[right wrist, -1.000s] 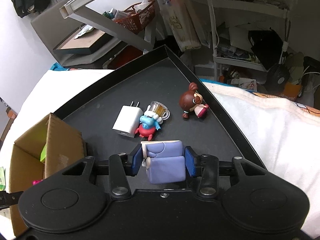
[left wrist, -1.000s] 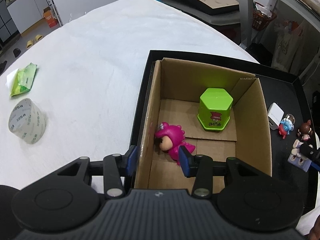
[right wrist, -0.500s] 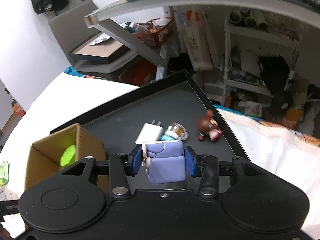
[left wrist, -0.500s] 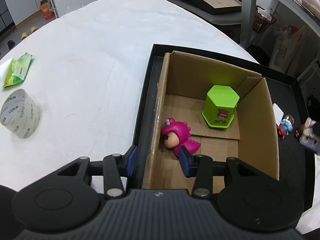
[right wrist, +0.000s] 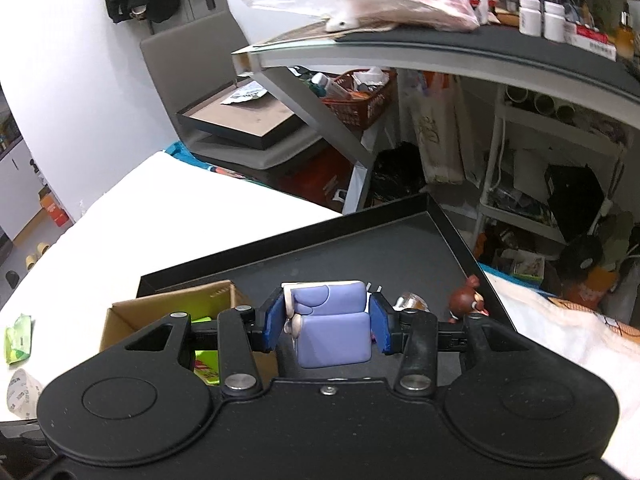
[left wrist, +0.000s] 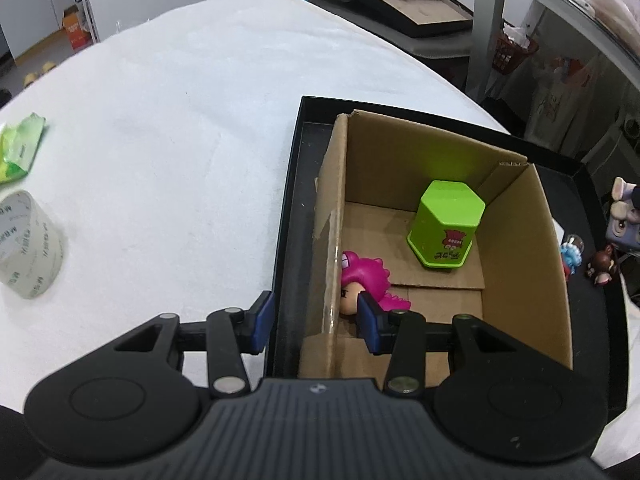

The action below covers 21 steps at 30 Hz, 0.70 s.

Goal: Organize rigid objects
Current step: 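Carry the lavender block into the box and open the right gripper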

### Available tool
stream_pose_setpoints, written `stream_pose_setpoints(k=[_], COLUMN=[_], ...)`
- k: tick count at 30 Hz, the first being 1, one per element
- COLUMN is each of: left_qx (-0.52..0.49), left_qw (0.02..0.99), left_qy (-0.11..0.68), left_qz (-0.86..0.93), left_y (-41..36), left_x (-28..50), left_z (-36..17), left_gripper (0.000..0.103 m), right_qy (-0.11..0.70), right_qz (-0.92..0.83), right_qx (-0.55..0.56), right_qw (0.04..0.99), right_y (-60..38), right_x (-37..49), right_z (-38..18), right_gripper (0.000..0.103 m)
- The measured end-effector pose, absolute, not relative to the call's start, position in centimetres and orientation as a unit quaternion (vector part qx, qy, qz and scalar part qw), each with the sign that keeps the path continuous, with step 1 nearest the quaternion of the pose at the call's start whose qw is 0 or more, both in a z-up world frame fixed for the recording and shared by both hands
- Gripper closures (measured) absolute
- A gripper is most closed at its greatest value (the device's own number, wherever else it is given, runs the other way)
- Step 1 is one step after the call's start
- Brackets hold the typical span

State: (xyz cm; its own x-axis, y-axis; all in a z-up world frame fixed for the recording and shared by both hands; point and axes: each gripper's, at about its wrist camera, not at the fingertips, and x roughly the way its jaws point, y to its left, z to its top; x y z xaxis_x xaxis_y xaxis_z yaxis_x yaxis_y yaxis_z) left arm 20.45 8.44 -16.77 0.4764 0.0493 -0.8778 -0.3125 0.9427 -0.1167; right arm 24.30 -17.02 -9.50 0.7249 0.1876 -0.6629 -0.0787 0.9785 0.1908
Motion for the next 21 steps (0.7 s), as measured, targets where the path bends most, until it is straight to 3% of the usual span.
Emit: stream_pose_setpoints(k=[17, 19, 21], left_qx=[-0.191, -0.208, -0.22], left_qw=[0.853, 0.848, 0.843], left_qy=[0.478, 0.481, 0.486], left_qz=[0.087, 0.077, 0.071], left_y=[10.2, 10.6, 10.8], left_x=[20.1, 20.1, 20.2], left_z=[-17.4, -17.7, -18.1], left_gripper=[0.064, 0.069, 0.08], right_qy=[0.36, 0.363, 0.367], right_qz=[0.131, 0.139, 0.144], right_qx=[0.003, 0.0, -0.005], right_qw=[0.924, 0.921, 0.919], right_y=[-9.5, -8.5, -7.5], right_x=[23.8, 23.7, 23.8], right_z=[-8.4, -8.6, -8.8], right_gripper=[0.06, 0.06, 0.06])
